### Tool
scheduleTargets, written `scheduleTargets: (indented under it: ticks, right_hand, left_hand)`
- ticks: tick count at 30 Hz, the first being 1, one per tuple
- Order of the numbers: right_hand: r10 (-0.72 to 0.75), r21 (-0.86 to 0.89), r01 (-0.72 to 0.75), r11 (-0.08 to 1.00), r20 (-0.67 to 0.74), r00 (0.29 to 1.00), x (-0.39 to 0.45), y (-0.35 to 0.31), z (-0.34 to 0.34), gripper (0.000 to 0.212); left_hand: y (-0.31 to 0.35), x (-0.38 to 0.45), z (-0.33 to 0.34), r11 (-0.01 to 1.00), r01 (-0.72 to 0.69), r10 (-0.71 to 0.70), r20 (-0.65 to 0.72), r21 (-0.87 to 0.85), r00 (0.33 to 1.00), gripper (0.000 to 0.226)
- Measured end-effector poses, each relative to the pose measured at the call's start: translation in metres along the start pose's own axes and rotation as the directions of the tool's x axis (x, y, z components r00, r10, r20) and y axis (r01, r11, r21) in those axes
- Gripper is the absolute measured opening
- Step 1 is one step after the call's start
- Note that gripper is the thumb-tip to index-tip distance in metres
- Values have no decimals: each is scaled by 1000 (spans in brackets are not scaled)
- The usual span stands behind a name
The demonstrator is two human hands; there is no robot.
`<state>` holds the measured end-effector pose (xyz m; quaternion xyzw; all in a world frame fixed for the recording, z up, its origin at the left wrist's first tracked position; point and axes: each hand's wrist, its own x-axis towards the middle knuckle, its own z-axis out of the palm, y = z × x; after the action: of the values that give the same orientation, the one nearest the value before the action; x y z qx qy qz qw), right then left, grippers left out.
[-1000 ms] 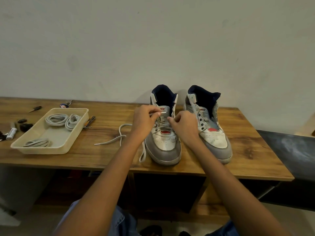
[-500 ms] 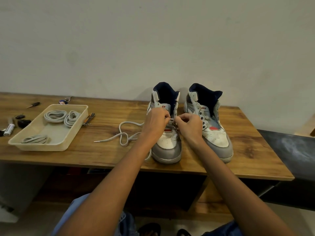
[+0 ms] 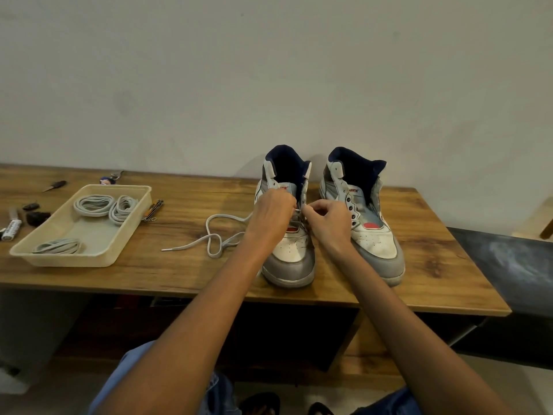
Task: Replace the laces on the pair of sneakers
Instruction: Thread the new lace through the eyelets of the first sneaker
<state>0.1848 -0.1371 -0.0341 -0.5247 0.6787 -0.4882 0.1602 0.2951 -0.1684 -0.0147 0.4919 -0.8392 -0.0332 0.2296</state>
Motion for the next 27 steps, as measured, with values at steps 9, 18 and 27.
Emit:
scheduleTargets:
  ticks: [9, 18, 27]
  right_hand:
    - [-4, -7, 4, 1000, -18, 1000, 0, -1, 0, 14]
    - [-17, -10, 17, 1000, -2, 1000, 0, -1, 1, 15]
    - [121, 294, -205, 934, 280, 952, 2, 1, -17, 4]
  left_hand:
    - [-3, -6, -5, 991, 9, -14, -41, -130, 999, 22]
    - [2, -5, 4, 993, 50, -60, -92, -105, 994, 22]
    - [-1, -4, 4, 965, 20, -56, -132, -261, 990, 20]
